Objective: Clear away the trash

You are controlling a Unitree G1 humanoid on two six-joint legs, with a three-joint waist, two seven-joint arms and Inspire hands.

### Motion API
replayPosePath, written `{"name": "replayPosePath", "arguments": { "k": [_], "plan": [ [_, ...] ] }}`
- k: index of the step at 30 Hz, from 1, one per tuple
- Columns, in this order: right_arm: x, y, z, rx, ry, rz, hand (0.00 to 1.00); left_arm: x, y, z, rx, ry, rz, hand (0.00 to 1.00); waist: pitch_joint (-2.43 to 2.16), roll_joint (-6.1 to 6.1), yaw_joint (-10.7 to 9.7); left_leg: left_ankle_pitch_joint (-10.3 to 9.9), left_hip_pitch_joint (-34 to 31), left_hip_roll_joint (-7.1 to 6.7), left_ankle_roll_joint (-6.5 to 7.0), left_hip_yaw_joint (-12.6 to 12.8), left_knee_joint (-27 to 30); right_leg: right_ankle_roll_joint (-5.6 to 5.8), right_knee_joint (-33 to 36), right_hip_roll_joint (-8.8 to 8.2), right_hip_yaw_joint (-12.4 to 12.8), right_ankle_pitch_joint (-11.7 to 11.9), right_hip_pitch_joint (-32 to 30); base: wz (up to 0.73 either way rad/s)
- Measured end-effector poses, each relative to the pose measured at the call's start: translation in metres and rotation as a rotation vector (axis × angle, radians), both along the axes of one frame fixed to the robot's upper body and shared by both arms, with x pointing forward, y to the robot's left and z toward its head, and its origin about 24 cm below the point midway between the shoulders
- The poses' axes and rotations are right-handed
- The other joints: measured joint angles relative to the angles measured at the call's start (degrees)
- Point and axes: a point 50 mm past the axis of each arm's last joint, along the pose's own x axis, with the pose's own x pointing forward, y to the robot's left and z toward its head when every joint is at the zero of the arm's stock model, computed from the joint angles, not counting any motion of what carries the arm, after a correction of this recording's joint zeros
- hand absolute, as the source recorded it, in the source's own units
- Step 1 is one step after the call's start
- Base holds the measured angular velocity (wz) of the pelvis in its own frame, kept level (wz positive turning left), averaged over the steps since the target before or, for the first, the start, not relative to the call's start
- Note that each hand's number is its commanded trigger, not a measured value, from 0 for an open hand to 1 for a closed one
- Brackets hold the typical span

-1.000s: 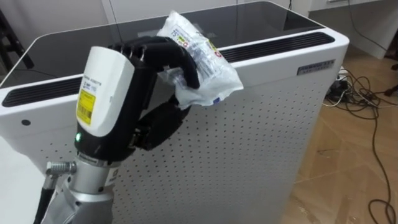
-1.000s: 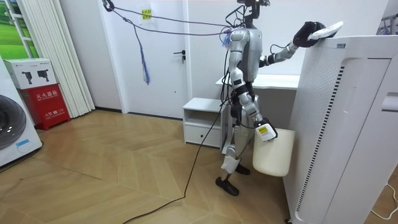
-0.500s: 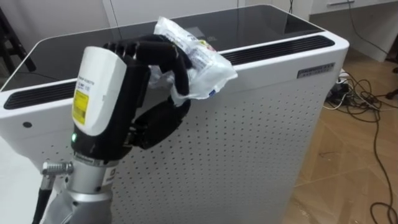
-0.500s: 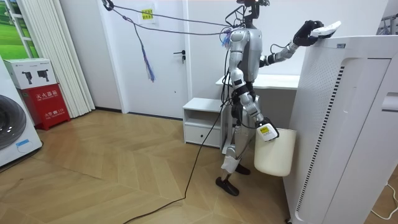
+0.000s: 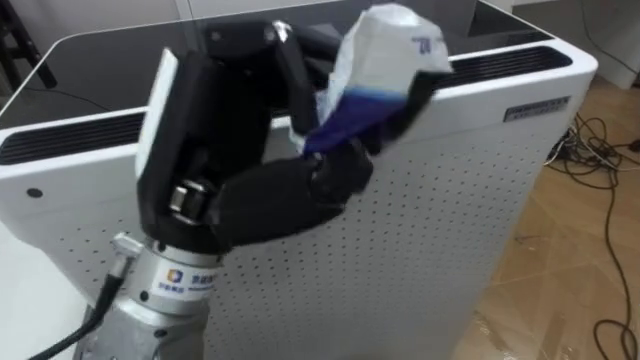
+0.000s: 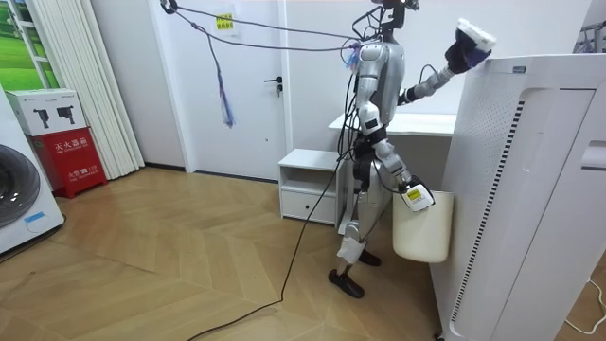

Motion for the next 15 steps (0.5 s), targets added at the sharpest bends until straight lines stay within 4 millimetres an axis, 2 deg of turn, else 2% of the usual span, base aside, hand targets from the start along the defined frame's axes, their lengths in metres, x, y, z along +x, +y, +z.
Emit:
{"name": "replayPosePath", "arguments": {
  "k": [3,10,15],
  "plan": [
    [-0.001,0.000,-0.001,-0.004,0.007,0.003,1.00,0.000,-0.008,-0.004,-0.054,0.073,-0.164,1.00,-0.04,0.07,-0.19,0.00,0.07,-0.01,0.00,0.03,-0.01,0.00,-0.07,-0.01,-0.06,0.00,0.10,0.00],
    [-0.004,0.000,-0.004,-0.010,0.055,-0.003,1.00,-0.007,-0.022,-0.009,-0.109,0.128,-0.482,1.00,-0.15,0.25,-1.09,0.00,-0.02,0.03,0.00,0.00,0.29,-0.01,0.24,-0.01,-0.02,0.01,0.03,0.00],
    [-0.006,0.000,-0.006,-0.020,0.084,-0.009,1.00,-0.010,-0.032,-0.005,-0.149,0.104,-0.607,1.00,-0.29,0.47,-1.19,-0.04,-0.77,0.11,0.01,-0.09,1.00,-0.03,1.13,0.03,0.06,0.02,-0.86,0.00]
  ]
}}
